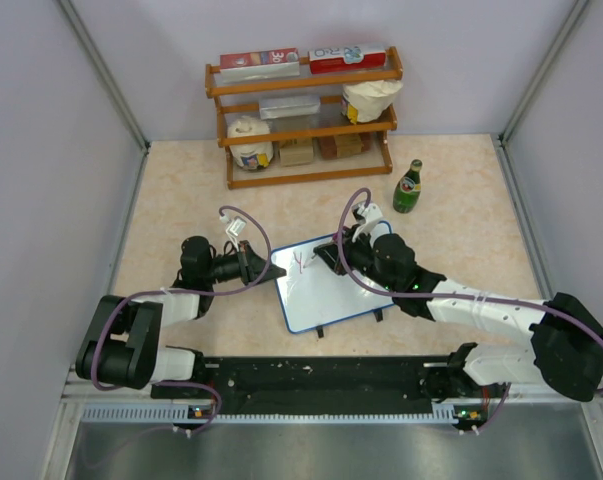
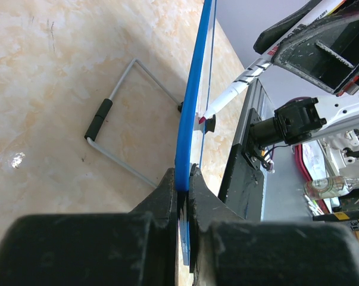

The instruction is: Write a sentence on the whiteboard

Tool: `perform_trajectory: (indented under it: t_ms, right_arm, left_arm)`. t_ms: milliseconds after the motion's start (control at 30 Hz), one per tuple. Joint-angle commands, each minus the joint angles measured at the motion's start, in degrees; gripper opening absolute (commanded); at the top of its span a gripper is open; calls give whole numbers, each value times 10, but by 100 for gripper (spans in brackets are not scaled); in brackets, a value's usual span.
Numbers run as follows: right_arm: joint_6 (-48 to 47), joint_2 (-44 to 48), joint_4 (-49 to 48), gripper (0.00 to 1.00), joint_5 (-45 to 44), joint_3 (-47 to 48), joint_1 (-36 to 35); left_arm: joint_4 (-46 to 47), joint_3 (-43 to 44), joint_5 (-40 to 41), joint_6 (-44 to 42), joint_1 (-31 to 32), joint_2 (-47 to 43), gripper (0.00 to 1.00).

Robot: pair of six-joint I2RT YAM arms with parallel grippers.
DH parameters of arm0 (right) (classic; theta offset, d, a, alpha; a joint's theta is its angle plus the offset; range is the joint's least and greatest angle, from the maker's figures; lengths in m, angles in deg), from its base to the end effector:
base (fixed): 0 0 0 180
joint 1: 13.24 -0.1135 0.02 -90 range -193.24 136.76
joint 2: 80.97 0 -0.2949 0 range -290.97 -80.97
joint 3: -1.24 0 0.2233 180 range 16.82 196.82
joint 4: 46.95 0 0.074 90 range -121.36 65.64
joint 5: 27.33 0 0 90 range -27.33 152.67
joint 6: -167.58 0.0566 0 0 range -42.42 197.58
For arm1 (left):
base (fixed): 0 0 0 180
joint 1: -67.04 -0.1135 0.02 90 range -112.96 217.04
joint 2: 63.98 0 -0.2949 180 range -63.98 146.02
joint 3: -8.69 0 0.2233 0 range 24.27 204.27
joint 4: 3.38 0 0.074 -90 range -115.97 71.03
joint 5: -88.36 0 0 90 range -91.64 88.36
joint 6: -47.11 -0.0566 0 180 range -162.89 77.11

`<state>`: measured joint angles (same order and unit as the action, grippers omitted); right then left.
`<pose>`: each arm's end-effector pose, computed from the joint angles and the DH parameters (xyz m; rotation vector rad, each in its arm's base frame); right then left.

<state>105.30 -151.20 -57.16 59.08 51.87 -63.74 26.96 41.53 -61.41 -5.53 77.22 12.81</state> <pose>0.1677 0.1979 0.2948 -0.3137 1.8036 0.9347 0.2010 -0.0858 0.2215 0.3640 1.9190 -1.5005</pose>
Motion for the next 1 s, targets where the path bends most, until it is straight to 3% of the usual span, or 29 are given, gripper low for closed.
perform_trajectory:
  t_ms: [0,967]
  right_arm:
    - [-2,1,8,0,1,0,-3]
    - [-21,34,53,0,-70,2,-4]
  left_arm:
    - [-7,5,11,-49,4,11,0]
    - [-8,6,10,-49,4,13,0]
